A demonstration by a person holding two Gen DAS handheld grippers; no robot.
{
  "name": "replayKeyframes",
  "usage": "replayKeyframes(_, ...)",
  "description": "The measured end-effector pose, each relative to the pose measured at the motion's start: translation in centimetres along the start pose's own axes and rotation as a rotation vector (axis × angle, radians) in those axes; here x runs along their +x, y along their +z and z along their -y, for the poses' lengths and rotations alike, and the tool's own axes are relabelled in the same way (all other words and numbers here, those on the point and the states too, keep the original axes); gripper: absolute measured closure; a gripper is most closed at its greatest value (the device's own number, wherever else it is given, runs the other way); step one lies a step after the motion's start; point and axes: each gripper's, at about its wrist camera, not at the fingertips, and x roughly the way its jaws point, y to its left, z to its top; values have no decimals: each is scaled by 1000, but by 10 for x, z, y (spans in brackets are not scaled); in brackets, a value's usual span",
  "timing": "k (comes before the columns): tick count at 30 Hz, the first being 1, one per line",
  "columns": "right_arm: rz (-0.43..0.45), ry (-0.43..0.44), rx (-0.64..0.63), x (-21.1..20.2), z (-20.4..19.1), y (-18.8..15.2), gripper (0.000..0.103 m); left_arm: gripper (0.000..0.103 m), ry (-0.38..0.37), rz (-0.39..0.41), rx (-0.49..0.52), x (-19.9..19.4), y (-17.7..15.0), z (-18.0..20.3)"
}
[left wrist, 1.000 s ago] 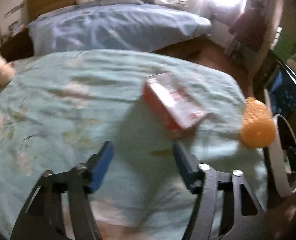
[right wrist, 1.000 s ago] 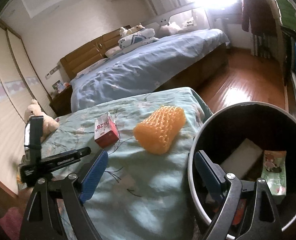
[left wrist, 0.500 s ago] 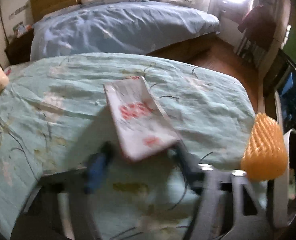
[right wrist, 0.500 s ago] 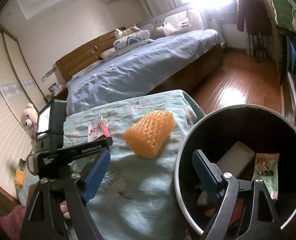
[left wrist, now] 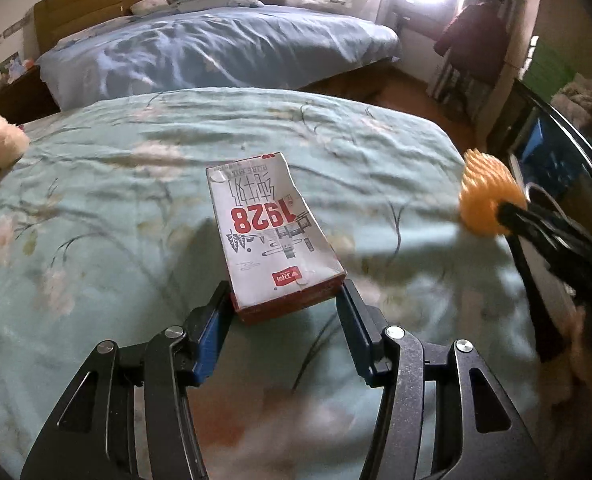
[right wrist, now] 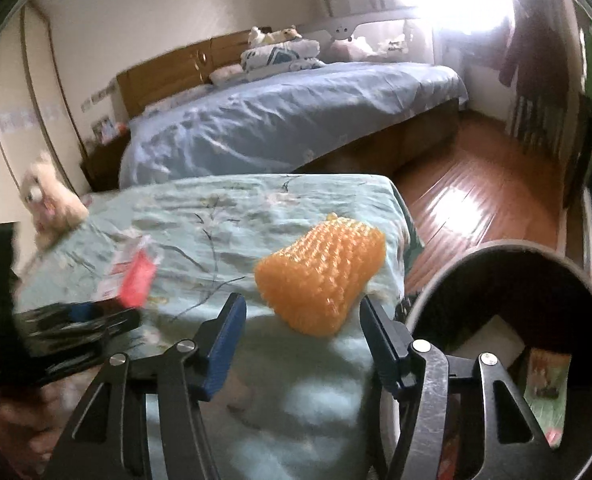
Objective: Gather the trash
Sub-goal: 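Grasp the red-and-white box with the left tool while the right tool grasps the orange mesh sleeve, then carry the red box and orange mesh sleeve over the trash bin with both tools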
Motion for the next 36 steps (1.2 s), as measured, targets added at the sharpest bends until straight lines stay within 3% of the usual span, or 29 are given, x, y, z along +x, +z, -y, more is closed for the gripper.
replayKeyframes(1,-16,-29,-19,7,-2,1,55,51,-1,2,6,-4,-4,-1)
replayKeyframes(2,-22,-47,-23,11,-2,1,73,51,-4,4,8,-8,-8,-3)
replayKeyframes(4,-18,-52,-15,15,-1,1,79,51,-13,4,6,-13,-13,-6)
replayKeyframes(5,-10,-44,-8,14,-2,1,88,51,-18,4,4,-13,-13,-9)
replayKeyframes(11,19,94,8,-18,-22,-13,88,51,-44,6,0,-27,-30,-21)
replayKeyframes(15,-35,182,16,-26,-40,-35,88,51,-60,5,19,-35,-42,-27)
replayKeyframes(19,-101,191,40,-21,-45,-59,81,50,-56,-10,10,-40,-51,-36)
replayKeyframes(23,-95,214,114,-32,-42,-72,33,50,-24,-7,-22,-45,-58,-42)
replayKeyframes(25,-66,211,132,-40,-45,-72,30,43,-12,-1,-33,-47,-58,-40)
replayKeyframes(26,-52,211,140,-42,-47,-71,30,32,-4,4,-36,-48,-58,-39)
replayKeyframes(27,-40,206,152,-43,-48,-68,30,28,10,16,-40,-50,-58,-38)
replayKeyframes(30,-37,193,192,-35,-49,-59,29,26,39,38,-43,-52,-53,-33)
replayKeyframes(34,-40,175,252,-17,-51,-49,29,26,96,48,-47,-48,-47,-29)
replayKeyframes(35,-37,176,261,-14,-52,-47,29,32,100,46,-50,-46,-47,-29)
replayKeyframes(36,-31,168,262,-11,-52,-46,29,48,96,41,-53,-45,-47,-30)
